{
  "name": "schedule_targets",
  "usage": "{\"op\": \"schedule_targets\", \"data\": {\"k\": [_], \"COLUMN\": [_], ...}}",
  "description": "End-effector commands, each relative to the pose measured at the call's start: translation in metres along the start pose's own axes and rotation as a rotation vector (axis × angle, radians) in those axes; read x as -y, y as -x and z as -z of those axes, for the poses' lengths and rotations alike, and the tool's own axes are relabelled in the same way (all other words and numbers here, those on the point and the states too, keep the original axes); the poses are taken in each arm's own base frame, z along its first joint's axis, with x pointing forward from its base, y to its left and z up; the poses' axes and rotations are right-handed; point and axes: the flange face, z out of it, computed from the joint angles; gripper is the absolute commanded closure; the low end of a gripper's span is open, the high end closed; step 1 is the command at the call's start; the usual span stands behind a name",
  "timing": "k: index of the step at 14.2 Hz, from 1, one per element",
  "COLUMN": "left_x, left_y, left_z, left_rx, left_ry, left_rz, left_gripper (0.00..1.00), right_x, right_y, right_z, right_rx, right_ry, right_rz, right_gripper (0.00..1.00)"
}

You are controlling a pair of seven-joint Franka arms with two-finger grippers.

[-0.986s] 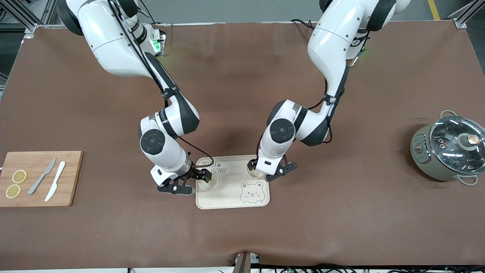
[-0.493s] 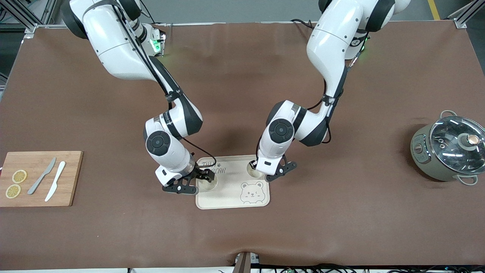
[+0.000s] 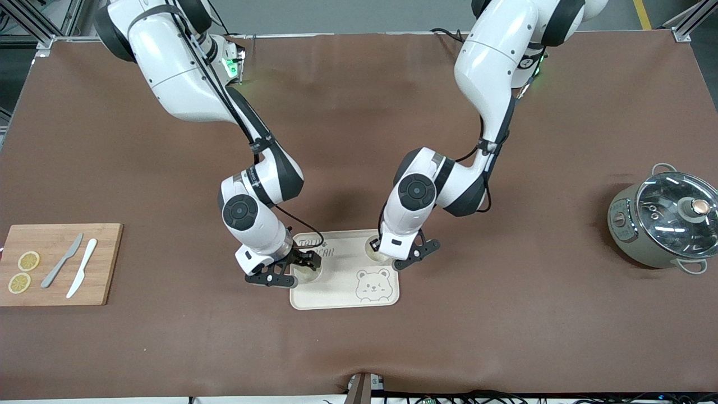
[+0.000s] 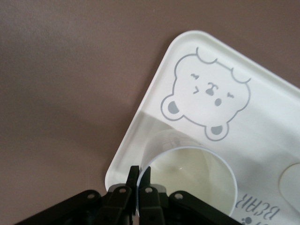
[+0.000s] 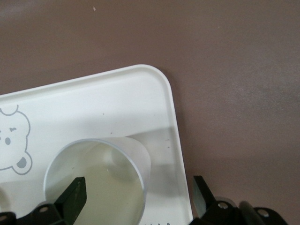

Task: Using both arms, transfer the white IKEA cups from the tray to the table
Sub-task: 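Close the left gripper on one cup while the right gripper grasps the other, then lift the cups off the tray and carry them apart with both grippers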

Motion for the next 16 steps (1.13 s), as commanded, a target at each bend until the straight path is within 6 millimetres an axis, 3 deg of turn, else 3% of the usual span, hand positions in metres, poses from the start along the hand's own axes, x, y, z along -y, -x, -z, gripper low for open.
{"op": "schedule_targets", "data": {"k": [1,3,5,6,12,16], "left_x": [0.002,0.006,0.013,0.016,0.049,0.079], "left_y": [-0.012,-0.022,-0.037,-0.040,-0.090,-0.127], "left_z": [0.035,0.051,0.055,0.055,0.066,0.069], "left_rx": [-0.019,-0.028,-0.043,-0.045,-0.065,-0.051], "left_ry": [0.018,0.018,0.015,0.013,-0.017,-0.043], "left_rz": [0.039,0.048,0.065,0.070,0.076,0.045], "left_gripper": [1.00,1.00,1.00,1.00,1.00,1.00], "right_x": [0.007,0.007,0.007,0.006,0.002,0.000], "right_y": [0.000,-0.001,-0.001,-0.001,-0.002,-0.004], "right_z": [-0.006,-0.006,-0.006,-0.007,-0.008,-0.007], "right_rx": [-0.022,-0.023,-0.023,-0.022,-0.017,-0.017], "right_ry": [0.009,0.008,0.008,0.009,0.013,0.012], "right_rz": [0.001,0.001,0.002,0.003,-0.001,-0.005], "right_gripper": [0.00,0.00,0.00,0.05,0.66,0.94]}}
